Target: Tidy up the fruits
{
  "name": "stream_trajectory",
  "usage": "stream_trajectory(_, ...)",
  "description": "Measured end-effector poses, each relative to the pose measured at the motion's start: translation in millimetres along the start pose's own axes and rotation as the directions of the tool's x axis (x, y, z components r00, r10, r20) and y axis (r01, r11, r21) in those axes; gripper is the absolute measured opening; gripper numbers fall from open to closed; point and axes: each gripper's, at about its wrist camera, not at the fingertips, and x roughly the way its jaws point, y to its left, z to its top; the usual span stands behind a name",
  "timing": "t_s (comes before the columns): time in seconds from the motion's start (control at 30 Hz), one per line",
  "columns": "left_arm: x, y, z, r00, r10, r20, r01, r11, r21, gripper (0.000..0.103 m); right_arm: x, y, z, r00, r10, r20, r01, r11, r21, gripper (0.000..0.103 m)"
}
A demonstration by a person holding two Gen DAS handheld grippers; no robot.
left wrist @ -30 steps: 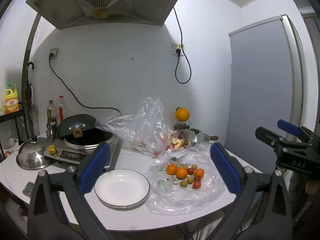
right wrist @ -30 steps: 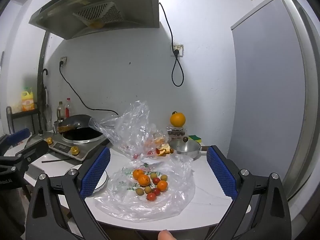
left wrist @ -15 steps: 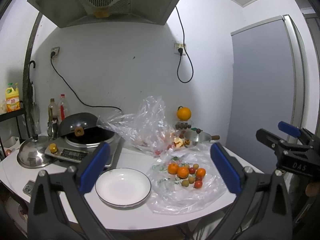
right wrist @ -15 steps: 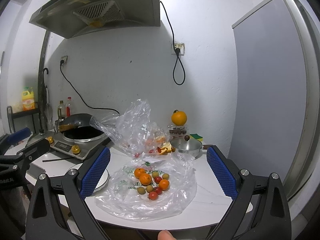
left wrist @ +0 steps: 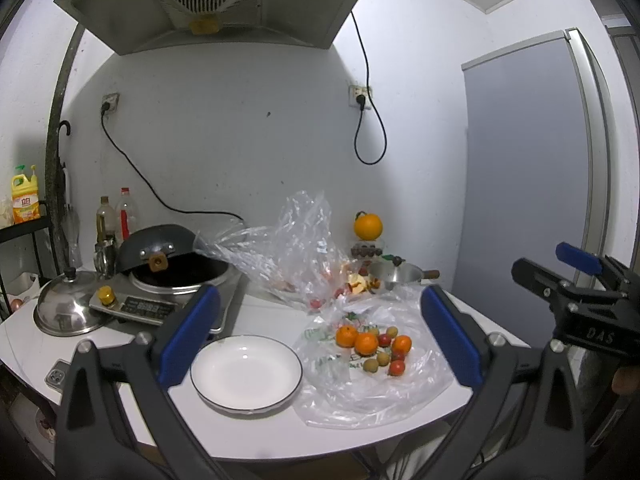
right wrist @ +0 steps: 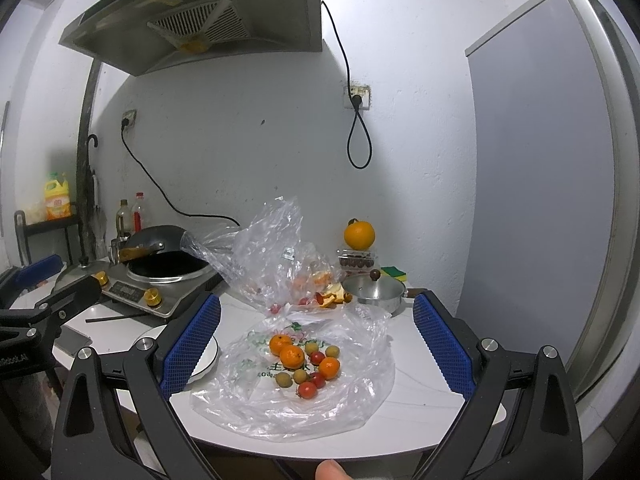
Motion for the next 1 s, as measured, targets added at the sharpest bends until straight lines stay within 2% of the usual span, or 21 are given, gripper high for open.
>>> stream_trajectory(1.0,1.4,0.0,-1.2,1.000,0.006,0.004,-0.006,1.000,-0.004,0.101,-2.2,2.6,-0.2,1.000,0.001,-0.002,-0.001,1.000,0.001,0.099)
